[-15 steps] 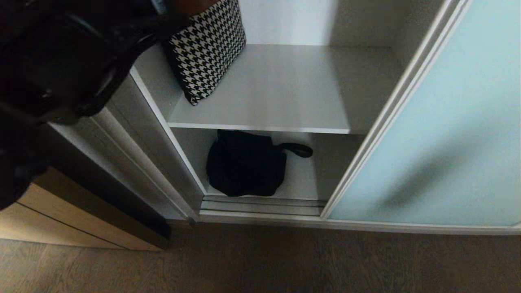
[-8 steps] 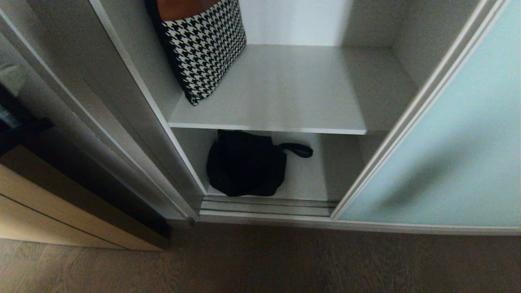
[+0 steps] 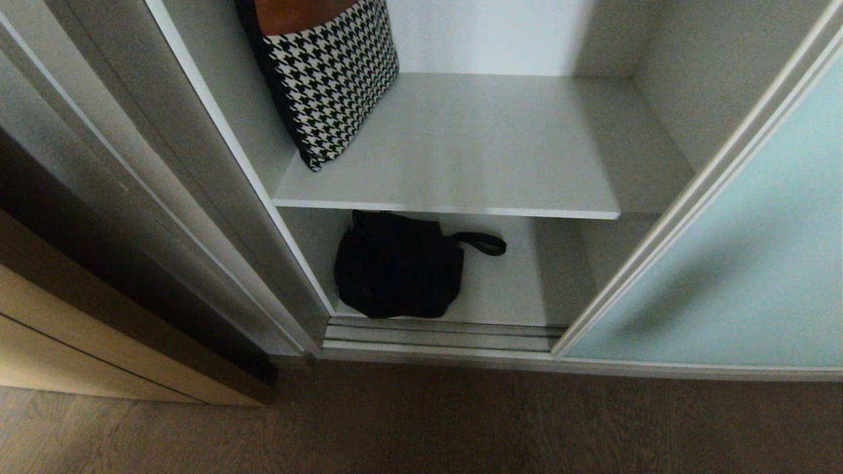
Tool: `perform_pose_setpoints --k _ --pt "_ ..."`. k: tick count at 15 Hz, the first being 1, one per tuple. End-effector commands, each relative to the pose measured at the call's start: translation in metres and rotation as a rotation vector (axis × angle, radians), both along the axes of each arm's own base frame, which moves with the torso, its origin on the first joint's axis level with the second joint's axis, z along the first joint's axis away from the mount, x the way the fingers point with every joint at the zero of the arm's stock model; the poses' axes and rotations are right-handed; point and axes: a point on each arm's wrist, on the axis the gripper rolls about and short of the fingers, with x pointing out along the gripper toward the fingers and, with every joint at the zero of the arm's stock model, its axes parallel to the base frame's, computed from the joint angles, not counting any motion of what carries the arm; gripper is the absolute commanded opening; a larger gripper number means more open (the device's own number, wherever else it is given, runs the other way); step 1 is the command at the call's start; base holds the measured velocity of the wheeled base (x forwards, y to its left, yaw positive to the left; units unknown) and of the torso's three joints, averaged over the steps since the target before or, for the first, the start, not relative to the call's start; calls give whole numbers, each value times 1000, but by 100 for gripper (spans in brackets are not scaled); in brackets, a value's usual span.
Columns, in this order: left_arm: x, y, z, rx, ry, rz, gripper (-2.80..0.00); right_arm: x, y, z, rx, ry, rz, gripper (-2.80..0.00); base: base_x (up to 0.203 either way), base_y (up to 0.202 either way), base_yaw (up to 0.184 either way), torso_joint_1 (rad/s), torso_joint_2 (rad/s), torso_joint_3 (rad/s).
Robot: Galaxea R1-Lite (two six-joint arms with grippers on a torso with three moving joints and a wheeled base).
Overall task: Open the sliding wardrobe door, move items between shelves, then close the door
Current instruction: Open the door
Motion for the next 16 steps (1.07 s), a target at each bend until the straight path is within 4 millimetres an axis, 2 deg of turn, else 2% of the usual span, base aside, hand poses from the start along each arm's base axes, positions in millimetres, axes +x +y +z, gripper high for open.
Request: perform_pose_setpoints --k 1,3,4,6,8,11,12,13,16 --pt "-24 2 -37 -16 -20 -11 -280 0 0 0 0 -1 0 -280 0 0 0 0 0 0" --pt "-15 1 -72 -84 103 -51 -280 0 0 0 0 -1 0 -280 0 0 0 0 0 0" --pt "-13 0 -80 -125 160 -67 -280 0 0 0 0 -1 0 -280 0 0 0 0 0 0" --pt "-13 2 -81 -159 157 -8 -280 0 0 0 0 -1 0 -280 0 0 0 0 0 0" --pt "-17 4 -80 -199 126 148 -280 0 0 0 0 -1 0 -280 0 0 0 0 0 0" --pt "-36 4 -89 -156 68 194 -280 0 0 0 0 -1 0 -280 0 0 0 0 0 0" --pt "-41 3 -95 -123 67 164 -280 0 0 0 0 -1 1 -280 0 0 0 0 0 0" --pt "-42 1 -101 -73 98 58 -280 0 0 0 0 -2 0 -280 0 0 0 0 0 0" --pt "-36 -10 -110 95 204 -433 -280 0 0 0 0 -1 0 -280 0 0 0 0 0 0"
